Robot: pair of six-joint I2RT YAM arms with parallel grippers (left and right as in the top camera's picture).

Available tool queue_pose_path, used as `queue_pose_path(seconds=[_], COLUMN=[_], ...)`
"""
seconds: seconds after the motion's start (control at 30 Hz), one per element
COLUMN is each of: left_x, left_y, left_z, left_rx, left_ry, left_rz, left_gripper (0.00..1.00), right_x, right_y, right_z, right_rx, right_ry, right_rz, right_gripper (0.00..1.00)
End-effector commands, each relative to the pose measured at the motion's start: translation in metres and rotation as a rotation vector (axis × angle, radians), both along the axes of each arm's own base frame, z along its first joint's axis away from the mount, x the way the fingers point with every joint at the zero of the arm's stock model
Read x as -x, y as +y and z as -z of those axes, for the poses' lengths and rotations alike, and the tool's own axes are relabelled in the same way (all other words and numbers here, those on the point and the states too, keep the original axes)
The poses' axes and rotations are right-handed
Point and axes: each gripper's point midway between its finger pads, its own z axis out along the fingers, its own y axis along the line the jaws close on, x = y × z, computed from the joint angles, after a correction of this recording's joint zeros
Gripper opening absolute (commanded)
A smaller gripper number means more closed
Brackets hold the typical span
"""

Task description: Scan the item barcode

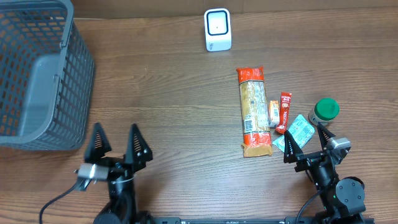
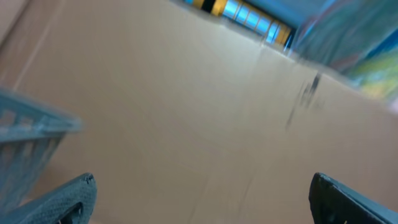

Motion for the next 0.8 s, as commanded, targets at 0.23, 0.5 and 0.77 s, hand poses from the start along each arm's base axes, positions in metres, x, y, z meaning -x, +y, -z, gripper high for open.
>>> queue_pose_path(seconds=[0.23, 0.5, 0.77], left_x=[-0.030, -0.035, -0.035], left_y=[0.002, 0.003, -0.001], left_z=[0.088, 0.152, 0.157], left_rx=[0.000, -0.133, -0.291], left_ry=[0.308, 0.577, 0.597], left_rz=[-0.007, -0.045, -0.056], left_gripper=[1.00, 1.00, 1.00], right_x=[0.000, 0.000, 0.000], right_y=[0.000, 0.000, 0.000], right_z=[0.002, 0.002, 0.002], right_rx=[0.006, 0.006, 0.006], right_ry=[-0.004, -0.004, -0.004], right_rz=[-0.003, -0.003, -0.003], right_gripper=[1.00, 1.00, 1.00])
